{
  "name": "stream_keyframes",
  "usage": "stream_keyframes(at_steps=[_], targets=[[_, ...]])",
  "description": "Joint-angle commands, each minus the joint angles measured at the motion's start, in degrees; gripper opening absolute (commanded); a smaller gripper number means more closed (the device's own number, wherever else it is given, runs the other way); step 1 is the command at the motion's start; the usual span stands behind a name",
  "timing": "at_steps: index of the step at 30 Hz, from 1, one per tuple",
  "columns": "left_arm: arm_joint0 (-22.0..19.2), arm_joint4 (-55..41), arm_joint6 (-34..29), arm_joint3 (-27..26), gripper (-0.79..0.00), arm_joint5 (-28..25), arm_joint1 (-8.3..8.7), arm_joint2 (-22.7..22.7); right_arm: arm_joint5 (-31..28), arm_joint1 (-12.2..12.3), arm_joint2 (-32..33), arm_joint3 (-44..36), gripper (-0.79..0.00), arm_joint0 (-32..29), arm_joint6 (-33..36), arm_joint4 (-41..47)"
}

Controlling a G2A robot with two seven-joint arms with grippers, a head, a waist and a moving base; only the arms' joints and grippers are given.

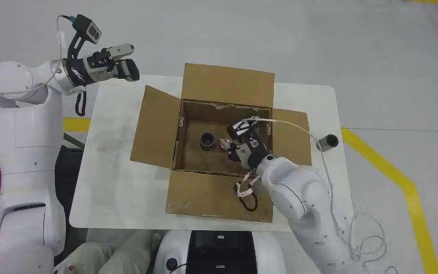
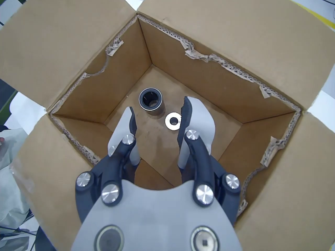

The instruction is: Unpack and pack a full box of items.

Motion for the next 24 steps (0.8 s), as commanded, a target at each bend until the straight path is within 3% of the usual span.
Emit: stream_keyframes(at_steps=[1,12,24], targets=[[0.0,0.0,0.0,0.0,0.0,0.0,0.0,0.0,-1.1,0.3,1.4,-2.1,-0.409,-1.7,-0.5,0.4],[0.0,0.0,0.0,0.0,0.0,0.0,0.0,0.0,-6.8,2.2,10.9,-11.6,-0.409,-10.9,-4.9,3.6],[0.0,0.0,0.0,0.0,0.0,0.0,0.0,0.0,-7.2,3.4,24.9,-11.8,-0.403,-17.3,-10.3,9.1]])
